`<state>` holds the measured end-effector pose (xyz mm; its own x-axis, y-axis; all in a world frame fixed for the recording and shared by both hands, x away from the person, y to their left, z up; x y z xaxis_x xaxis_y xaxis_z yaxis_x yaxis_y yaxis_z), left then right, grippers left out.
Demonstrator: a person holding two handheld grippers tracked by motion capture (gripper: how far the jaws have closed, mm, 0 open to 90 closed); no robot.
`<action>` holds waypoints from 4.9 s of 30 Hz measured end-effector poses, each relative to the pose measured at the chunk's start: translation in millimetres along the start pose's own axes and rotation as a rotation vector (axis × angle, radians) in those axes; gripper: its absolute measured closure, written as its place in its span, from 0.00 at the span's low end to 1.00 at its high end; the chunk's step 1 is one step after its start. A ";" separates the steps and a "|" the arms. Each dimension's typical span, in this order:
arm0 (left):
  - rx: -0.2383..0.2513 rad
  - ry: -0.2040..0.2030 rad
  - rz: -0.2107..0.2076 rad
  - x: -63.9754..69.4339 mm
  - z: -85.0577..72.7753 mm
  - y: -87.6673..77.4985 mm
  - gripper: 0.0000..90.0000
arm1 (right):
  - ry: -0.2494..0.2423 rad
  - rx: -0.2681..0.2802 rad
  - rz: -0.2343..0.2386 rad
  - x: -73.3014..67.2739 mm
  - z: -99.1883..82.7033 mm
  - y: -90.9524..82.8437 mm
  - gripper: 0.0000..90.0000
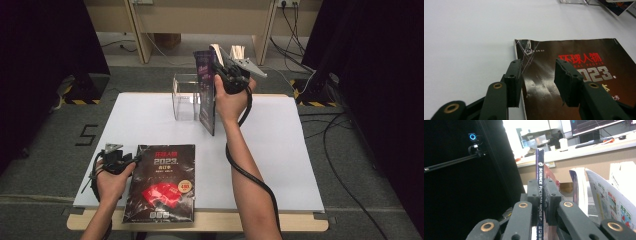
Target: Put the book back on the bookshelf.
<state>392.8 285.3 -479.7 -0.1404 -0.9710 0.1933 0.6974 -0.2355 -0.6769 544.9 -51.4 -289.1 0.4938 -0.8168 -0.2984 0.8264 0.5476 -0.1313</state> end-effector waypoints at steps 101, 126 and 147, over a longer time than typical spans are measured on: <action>-0.012 -0.013 -0.019 5.1 -2.9 1.1 0.60 | -0.180 -0.140 -0.180 -14.6 -70.6 -80.1 0.93; -0.008 -0.019 -0.018 2.0 -2.6 0.5 0.60 | -0.143 -0.060 -0.173 -13.0 -53.3 -58.7 0.94; -0.004 -0.023 -0.019 0.3 -1.8 0.4 0.60 | -0.137 -0.044 -0.186 -7.4 -31.3 -19.4 0.94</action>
<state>391.8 284.8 -481.1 -0.1373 -0.9653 0.2221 0.6917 -0.2540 -0.6760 516.8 -50.3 -313.9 0.3687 -0.9197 -0.1347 0.8953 0.3904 -0.2145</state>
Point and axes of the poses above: each handheld gripper's, and its own axes: y roughly forward along the jaws, z roughly out of its top, x roughly to its right, the point moved 2 cm from there along y, roughly forward along the jaws, and after that the axes turned 5 degrees about -x, right-handed, at the moved point
